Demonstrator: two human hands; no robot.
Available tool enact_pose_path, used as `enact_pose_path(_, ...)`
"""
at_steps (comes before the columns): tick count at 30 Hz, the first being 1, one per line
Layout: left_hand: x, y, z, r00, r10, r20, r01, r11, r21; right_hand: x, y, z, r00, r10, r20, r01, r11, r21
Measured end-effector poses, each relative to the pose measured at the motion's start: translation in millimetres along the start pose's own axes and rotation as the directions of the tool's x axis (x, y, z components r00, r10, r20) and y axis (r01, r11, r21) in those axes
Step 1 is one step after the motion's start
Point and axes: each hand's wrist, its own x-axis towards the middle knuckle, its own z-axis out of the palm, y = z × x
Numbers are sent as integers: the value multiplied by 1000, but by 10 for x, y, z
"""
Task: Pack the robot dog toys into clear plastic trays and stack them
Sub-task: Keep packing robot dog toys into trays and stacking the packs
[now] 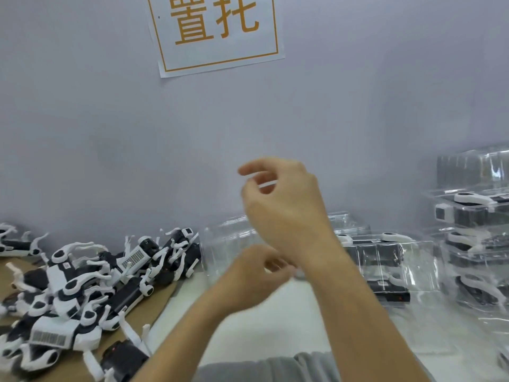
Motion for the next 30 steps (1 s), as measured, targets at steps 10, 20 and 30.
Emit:
enact_pose_path(10, 478, -881, -644, 893, -422, -156, 413, 631, 657, 164, 664, -8, 969, 246, 31, -247, 969, 15)
enact_pose_path(20, 403, -833, -422, 845, -355, -400, 504, 778, 375, -1, 1066, 414, 816, 517, 258, -455, 850, -265)
enact_pose_path(30, 35, -469, -343, 629, -250, -736, 325, 945, -44, -174, 1368, 736, 817, 495, 294, -515, 857, -13)
